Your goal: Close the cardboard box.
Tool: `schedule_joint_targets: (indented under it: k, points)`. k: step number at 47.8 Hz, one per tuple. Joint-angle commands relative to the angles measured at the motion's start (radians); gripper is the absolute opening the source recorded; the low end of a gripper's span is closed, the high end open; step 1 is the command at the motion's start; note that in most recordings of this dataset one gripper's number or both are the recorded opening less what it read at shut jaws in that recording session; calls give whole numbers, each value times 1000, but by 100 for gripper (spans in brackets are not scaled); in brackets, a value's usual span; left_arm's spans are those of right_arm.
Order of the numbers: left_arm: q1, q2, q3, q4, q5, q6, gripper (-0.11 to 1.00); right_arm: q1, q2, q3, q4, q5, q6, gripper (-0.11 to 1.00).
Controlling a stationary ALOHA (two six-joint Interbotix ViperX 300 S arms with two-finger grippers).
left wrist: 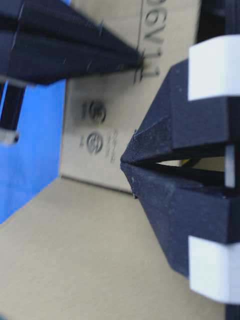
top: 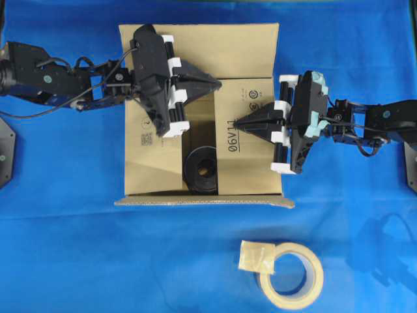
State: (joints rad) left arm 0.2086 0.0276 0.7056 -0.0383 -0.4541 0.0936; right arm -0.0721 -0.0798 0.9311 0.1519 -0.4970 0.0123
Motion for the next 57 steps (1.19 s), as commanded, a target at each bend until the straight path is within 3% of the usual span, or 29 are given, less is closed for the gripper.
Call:
schedule_joint_targets:
  k: [1, 40, 57]
  points:
    - [15, 8, -28, 0, -15, 5, 0, -2, -8, -9, 2, -11, 2, 0]
    - [43, 104, -37, 0, -64, 2, 0, 5, -18, -15, 3, -6, 3, 0]
    - [43, 100, -26, 0, -57, -6, 0, 101, -305, -18, 2, 132, 3, 0]
